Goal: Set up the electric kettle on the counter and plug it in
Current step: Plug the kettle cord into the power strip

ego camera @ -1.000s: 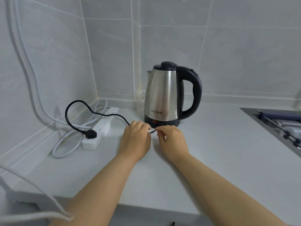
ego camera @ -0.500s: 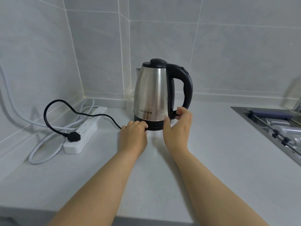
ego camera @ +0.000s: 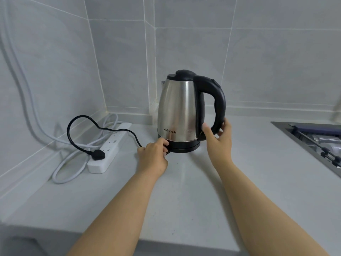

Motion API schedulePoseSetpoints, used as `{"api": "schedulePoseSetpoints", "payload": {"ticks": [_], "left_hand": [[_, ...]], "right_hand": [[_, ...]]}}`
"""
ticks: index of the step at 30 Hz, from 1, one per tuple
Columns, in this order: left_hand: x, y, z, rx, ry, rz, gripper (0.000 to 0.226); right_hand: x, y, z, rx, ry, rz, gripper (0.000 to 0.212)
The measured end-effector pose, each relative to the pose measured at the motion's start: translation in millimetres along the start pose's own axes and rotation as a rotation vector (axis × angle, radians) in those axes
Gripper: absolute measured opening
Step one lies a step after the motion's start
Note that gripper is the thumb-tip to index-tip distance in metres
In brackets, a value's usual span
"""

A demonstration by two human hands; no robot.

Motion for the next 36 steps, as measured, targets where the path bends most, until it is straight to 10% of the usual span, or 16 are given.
{"api": "schedulePoseSetpoints", "payload": {"ticks": [5,12,22,32,36], "left_hand": [[-7.7,-0.5,-16.8,-0.036,-0.031,0.031,0.045],[-23.4,3.9,-39.9,-0.185,0.094,0.069,0.047],[-31.7,7.6,-45.4,-0.333,-0.153,0.208,0.028],[-23.9,11.6,-4.9,-0.175,-0.851,0.036,0.056],[-26.7,15.0,-5.0,-0.228,-0.914,0.039,0.061]], "right_hand": [[0.6,0.3,1.2,-0.032,0.05,-0.007,0.025],[3.5,-11.1,-14.7,-0.003,0.174,-0.133,0.055],[26.9,-36.3,-16.2,-0.057,0.089,-0.198,0.014],[47.4,3.9,23.1,0.39,0.255,-0.211,0.106],[59.3,-0.7,23.3,0.321,0.174,-0.313,0.1]]}}
Point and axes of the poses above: each hand's wrist, its own y-axis towards the middle knuckle, its own x-axis out of the palm, z = x × y, the point moved 2 cm from there along y, towards the middle knuckle, and after that the axes turned 2 degrees about z, right-handed, at the moved point
